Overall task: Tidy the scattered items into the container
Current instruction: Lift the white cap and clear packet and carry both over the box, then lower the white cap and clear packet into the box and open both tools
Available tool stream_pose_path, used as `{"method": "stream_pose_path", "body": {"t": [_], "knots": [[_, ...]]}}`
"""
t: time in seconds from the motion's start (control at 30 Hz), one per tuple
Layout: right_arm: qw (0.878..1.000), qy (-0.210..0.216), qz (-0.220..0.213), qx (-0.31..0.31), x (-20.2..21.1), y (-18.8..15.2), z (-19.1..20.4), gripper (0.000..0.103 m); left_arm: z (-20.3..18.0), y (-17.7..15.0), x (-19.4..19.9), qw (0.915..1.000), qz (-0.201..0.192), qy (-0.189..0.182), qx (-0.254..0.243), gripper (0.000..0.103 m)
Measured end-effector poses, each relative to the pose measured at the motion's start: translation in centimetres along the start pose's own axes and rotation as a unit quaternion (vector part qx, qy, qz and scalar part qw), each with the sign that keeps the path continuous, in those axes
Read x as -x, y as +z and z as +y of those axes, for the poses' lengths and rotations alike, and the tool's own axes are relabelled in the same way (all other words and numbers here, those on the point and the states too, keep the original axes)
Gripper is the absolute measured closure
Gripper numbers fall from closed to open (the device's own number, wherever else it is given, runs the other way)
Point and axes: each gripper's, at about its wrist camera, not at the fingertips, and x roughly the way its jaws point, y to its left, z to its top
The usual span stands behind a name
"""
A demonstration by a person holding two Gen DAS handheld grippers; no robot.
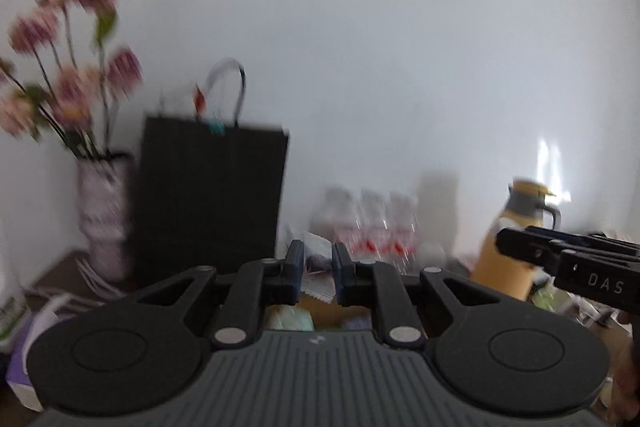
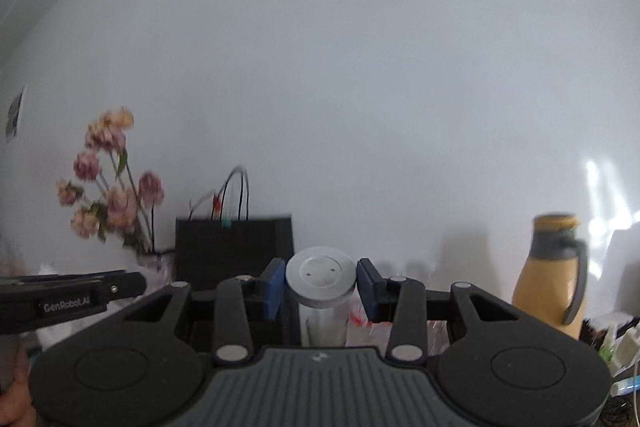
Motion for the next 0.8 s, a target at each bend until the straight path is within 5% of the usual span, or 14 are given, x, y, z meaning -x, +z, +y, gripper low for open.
{"method": "stream_pose_path", "body": {"t": [0.07,0.13,0.27,0.53,0.6,0.67,0.8], "knots": [[0.989,0.042,0.135,-0.039,-5.2,1.9,-2.7,0.065,1.1,1.6,-5.1,0.9941,0.106,-0.015,0.016,0.088],[0.966,0.062,0.246,-0.056,-10.6,2.4,-4.5,0.065,1.7,1.6,-10.1,0.9818,0.186,-0.029,0.025,0.088],[0.909,0.049,0.409,-0.063,-19.9,-2.2,-6.1,0.065,1.7,-2.3,-18.9,0.9585,0.282,-0.027,0.030,0.088],[0.855,0.009,0.516,-0.047,-27.1,-10.0,-7.7,0.065,2.4,-5.9,-25.8,0.9397,0.341,-0.007,0.019,0.086],[0.852,0.005,0.521,-0.052,-27.2,-10.2,-7.9,0.060,2.9,-5.8,-26.4,0.9366,0.349,-0.005,0.027,0.081],[0.853,0.006,0.517,-0.074,-27.4,-9.7,-8.6,0.052,3.3,-5.4,-26.8,0.9331,0.358,-0.005,0.033,0.063],[0.861,0.001,0.495,-0.118,-28.3,-7.4,-9.5,0.039,4.2,-3.4,-26.9,0.9370,0.347,0.018,0.036,0.044]]}}
